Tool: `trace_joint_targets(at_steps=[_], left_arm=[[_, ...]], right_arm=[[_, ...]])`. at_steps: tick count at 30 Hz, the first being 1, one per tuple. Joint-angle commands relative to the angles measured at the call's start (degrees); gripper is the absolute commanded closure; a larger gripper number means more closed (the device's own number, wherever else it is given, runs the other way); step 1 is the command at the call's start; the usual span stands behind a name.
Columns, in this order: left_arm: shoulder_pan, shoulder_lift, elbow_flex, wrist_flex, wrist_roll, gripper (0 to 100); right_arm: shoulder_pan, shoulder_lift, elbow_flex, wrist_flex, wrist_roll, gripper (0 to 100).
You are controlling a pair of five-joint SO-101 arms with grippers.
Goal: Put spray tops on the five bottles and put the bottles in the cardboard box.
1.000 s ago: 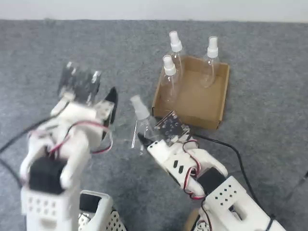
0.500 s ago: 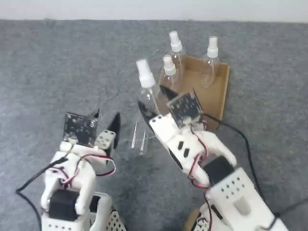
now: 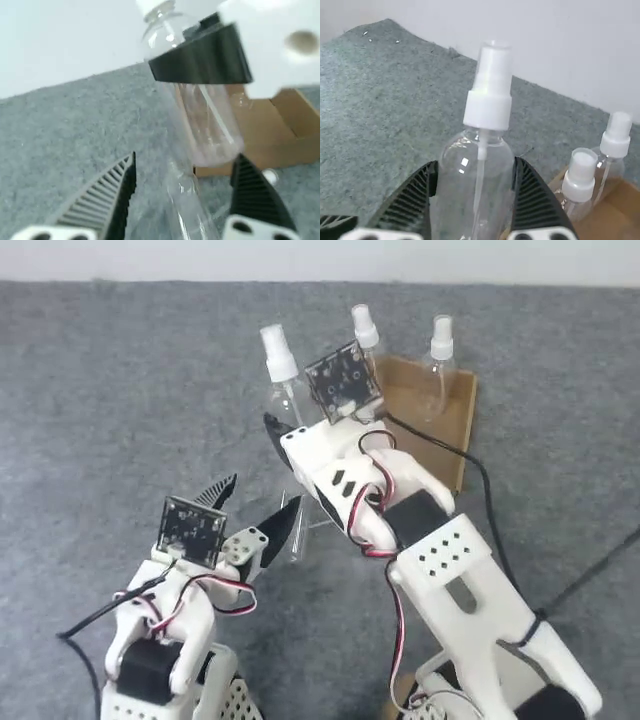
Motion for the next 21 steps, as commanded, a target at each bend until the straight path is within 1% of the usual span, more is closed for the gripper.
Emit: trace_joint_targets(at_steps=[1, 8, 12, 18, 21], left_arm=[[0.2, -0.8, 0.5, -3.3, 1.7, 70], [-0.1, -0.7, 2.3, -5.0, 1.9, 70], [-0.2, -0.7, 2.7, -5.0, 0.8, 70], [0.0, -0.7, 3.1, -5.0, 0.4, 70], [0.2, -0.7, 3.3, -5.0, 0.4, 70]], right_arm=[[-0.6, -0.6, -6.4, 5.5, -2.5, 99.2], [-7.3, -0.7, -6.7, 12.7, -2.5, 99.2], [-7.4, -3.7, -6.2, 13.4, -2.1, 99.2], [-7.4, -12.3, -6.4, 21.2, -2.0, 99.2], [-7.4, -15.6, -6.2, 24.7, 1.2, 99.2]])
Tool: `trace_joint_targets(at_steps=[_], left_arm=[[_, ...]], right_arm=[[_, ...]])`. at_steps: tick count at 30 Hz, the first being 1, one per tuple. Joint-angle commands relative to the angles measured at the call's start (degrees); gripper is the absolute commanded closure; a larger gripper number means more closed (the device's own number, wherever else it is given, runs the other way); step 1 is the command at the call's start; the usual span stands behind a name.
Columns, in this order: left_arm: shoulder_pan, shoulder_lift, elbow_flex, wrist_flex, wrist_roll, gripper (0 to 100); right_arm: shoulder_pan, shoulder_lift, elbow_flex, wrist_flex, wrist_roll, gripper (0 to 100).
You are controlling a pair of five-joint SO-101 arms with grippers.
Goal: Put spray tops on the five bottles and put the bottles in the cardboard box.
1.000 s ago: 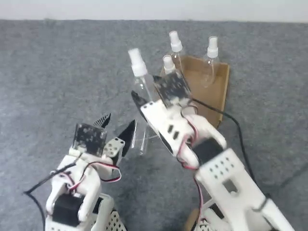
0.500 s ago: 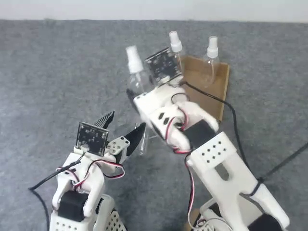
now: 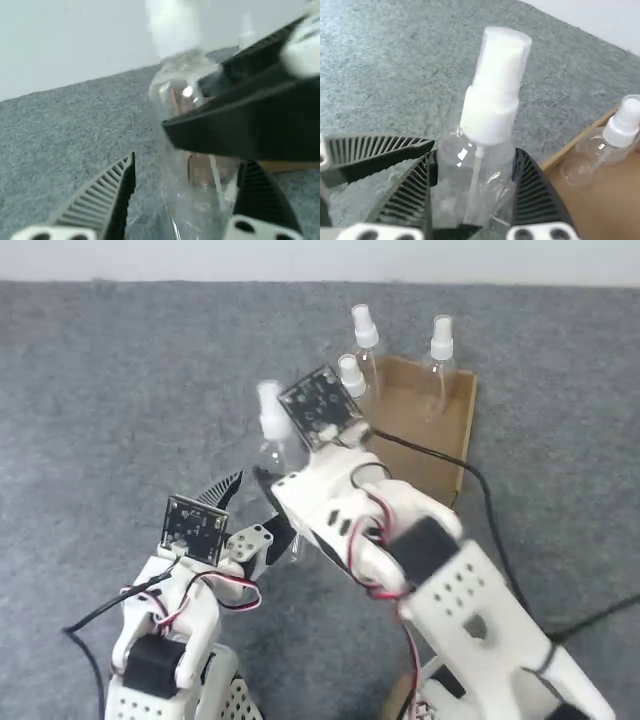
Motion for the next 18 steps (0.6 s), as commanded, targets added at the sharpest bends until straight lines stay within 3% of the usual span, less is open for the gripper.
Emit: trace_joint_targets(at_steps=[1, 7, 12, 18], left_arm=[[-0.1, -0.5, 0.0, -1.1, -0.7, 70], [-0.1, -0.6, 0.0, -0.9, -0.5, 70], [-0.3, -0.7, 0.0, -0.8, -0.5, 70], [0.0, -0.7, 0.0, -0.8, -0.6, 70]], right_arm=[[-0.4, -8.0, -3.8, 5.2, 4.0, 99.2], [0.7, -9.5, -4.0, 6.5, 4.6, 99.2], [12.5, -9.5, -5.1, 6.4, 4.9, 99.2], [26.4, -9.4, -5.1, 6.3, 12.0, 99.2]])
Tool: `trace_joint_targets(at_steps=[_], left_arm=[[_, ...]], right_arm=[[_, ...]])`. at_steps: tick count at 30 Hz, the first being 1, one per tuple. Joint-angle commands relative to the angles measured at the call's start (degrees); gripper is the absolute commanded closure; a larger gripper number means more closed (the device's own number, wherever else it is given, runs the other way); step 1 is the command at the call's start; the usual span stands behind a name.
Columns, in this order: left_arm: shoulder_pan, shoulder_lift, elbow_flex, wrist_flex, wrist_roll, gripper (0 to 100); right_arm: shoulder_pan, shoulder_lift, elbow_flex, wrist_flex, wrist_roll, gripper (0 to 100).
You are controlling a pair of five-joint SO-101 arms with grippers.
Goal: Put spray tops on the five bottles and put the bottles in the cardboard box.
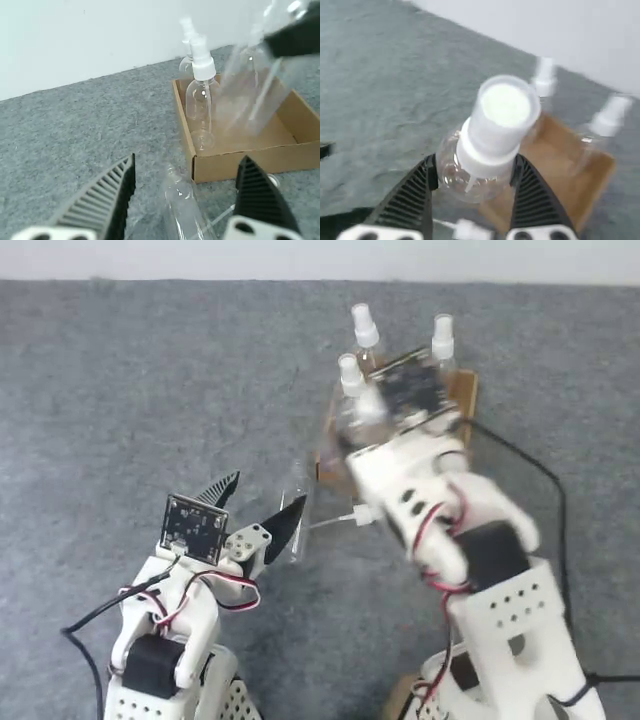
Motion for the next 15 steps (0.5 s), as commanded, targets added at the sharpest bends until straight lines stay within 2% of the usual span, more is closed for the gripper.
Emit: trace_joint_targets(at_steps=[1, 8, 15], left_arm=[[0.3, -0.7, 0.0, -0.8, -0.2, 70], [0.3, -0.9, 0.7, -1.1, -0.3, 70], [0.3, -0.9, 0.9, -1.1, -0.4, 70]], right_arm=[[10.0, -2.3, -3.8, 0.0, 4.6, 99.2], [17.9, 2.9, -2.5, -4.5, 4.9, 99.2], [20.0, 15.2, -2.5, -11.6, 4.5, 99.2]])
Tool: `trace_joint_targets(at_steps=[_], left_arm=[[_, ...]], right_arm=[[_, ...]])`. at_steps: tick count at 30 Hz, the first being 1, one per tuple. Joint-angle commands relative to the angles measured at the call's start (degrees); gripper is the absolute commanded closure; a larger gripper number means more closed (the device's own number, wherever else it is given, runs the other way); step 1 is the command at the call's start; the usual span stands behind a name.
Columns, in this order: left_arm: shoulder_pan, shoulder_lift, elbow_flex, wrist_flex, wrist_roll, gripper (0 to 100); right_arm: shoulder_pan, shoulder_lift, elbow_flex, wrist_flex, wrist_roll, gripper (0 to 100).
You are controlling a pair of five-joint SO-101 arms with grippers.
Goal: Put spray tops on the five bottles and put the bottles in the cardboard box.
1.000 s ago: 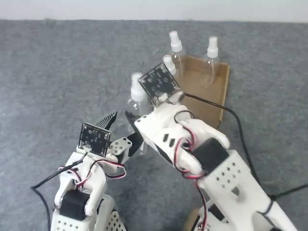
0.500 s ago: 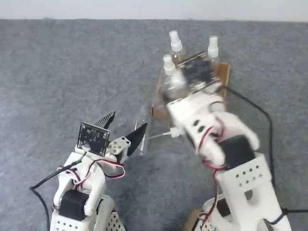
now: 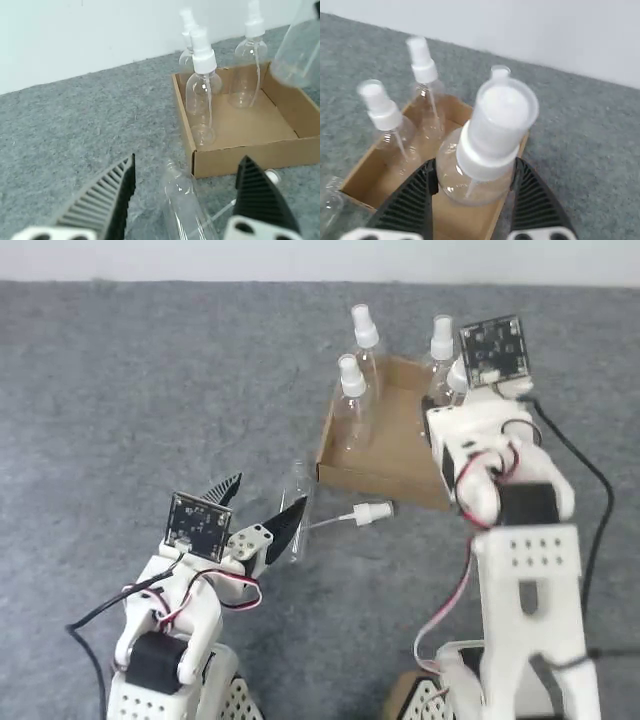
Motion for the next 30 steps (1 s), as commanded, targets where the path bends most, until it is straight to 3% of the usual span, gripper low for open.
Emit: trace_joint_targets(at_steps=[1, 30], left_arm=[[0.3, -0.9, -0.2, -1.1, -0.4, 70], [0.3, -0.9, -0.1, -1.1, -0.4, 70]], right_arm=[[0.7, 6.0, -2.4, -5.1, 0.4, 99.2], [0.9, 27.6, 1.3, -25.7, 1.0, 99.2]])
